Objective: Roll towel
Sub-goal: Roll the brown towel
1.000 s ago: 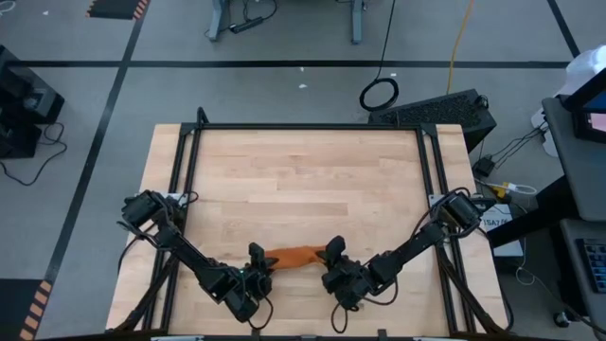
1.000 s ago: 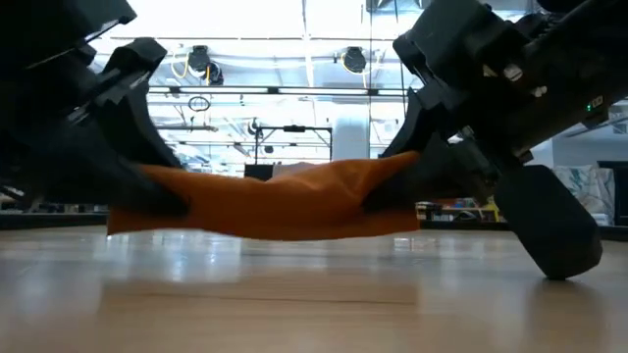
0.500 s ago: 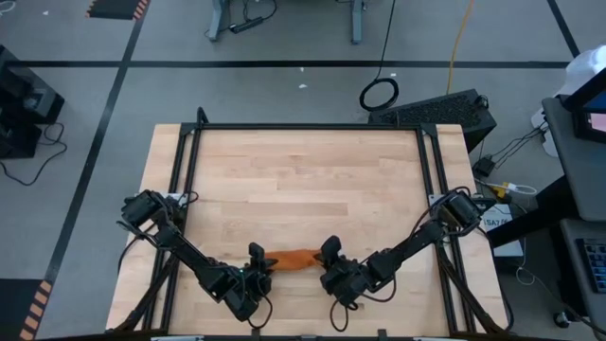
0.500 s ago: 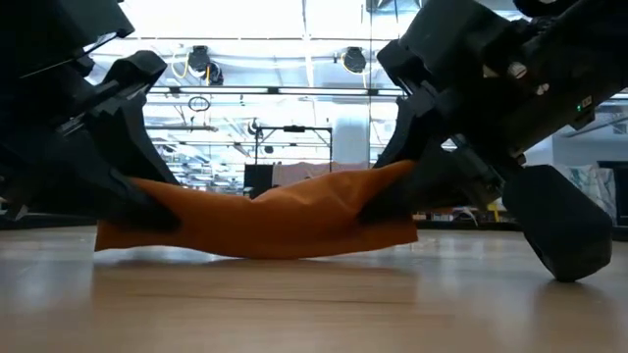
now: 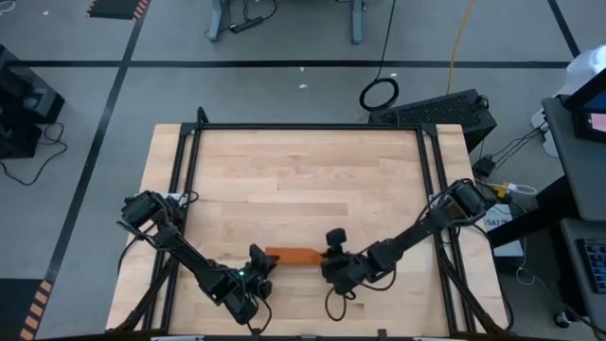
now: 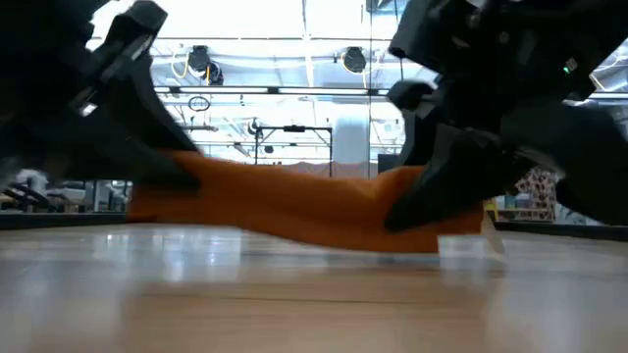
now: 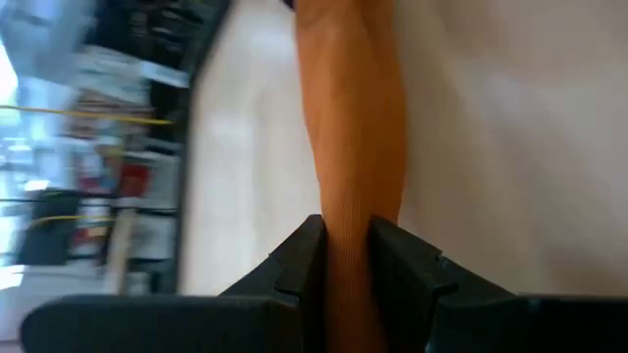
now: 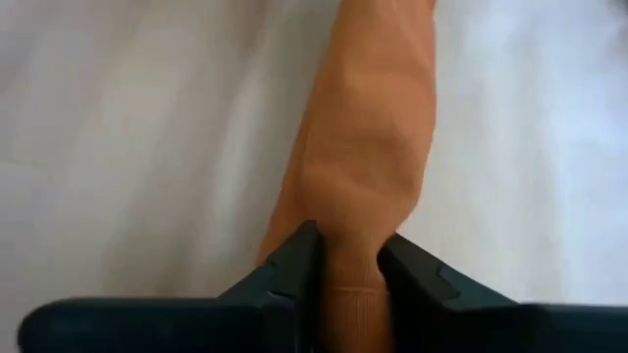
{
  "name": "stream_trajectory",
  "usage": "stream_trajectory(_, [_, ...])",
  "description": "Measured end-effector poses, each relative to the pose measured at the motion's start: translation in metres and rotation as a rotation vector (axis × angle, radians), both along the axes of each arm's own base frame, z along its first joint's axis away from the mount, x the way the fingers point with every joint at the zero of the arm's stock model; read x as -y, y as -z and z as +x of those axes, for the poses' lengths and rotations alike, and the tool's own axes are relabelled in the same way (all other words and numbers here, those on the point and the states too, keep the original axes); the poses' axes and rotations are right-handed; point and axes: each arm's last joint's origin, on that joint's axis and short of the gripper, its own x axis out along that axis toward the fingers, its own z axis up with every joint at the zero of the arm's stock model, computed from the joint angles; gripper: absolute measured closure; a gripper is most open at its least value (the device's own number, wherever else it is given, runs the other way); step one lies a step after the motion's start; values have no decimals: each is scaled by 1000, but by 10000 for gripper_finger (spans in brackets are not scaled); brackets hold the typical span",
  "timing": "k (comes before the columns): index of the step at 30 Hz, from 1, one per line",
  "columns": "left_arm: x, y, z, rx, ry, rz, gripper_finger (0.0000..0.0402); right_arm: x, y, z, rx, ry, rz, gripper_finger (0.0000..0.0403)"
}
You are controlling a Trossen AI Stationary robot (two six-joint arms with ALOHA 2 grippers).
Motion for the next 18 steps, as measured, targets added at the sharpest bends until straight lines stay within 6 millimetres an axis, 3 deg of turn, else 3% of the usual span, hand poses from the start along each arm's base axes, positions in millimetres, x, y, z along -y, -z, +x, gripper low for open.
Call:
stream_trajectory(5, [-1, -2, 0, -12, 27, 135, 316, 1, 0, -6, -22, -30, -225, 356])
stream_trajectory(10, [-5, 1, 4, -55, 24, 15, 301, -2, 1, -6, -75, -110, -132, 370])
stream_trajectory(18, [-10, 6, 6, -25, -39, -79, 216, 0, 2, -6, -89, -69, -76, 332])
